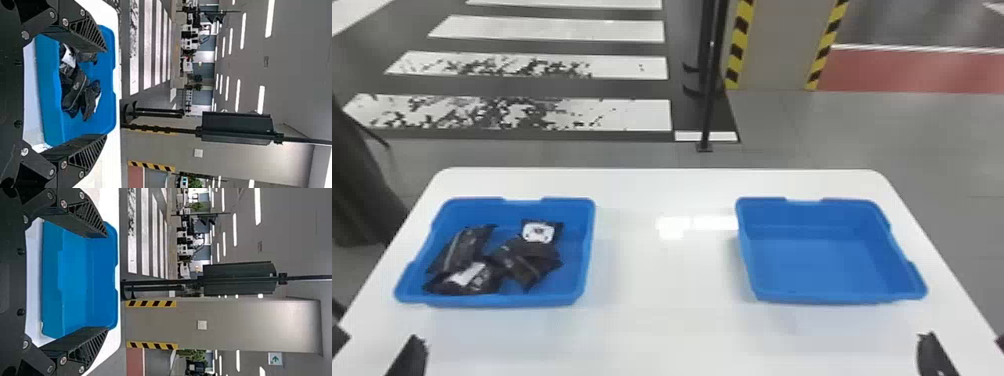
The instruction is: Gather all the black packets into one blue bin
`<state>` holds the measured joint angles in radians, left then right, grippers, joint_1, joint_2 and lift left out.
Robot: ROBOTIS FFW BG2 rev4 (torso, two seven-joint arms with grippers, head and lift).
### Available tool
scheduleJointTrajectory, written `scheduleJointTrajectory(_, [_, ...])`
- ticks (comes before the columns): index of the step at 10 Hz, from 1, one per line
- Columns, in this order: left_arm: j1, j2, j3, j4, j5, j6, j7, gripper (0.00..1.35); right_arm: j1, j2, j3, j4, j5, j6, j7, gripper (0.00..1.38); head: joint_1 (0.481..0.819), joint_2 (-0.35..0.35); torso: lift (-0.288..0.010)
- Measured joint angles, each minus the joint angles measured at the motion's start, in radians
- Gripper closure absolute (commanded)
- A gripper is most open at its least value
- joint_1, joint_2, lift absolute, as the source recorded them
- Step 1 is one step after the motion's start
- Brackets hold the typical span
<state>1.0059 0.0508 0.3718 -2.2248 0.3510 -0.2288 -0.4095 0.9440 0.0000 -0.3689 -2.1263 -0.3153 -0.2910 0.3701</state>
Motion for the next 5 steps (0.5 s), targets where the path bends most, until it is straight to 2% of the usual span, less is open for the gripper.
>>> scheduleJointTrajectory(5, [-0.009, 0.005, -0.007, 0.0, 0.001, 0.012, -0.001, 0.28, -0.011, 0.0, 0.0, 0.005, -0.008, 0.004, 0.0, 0.2, 0.695, -0.052, -0.11])
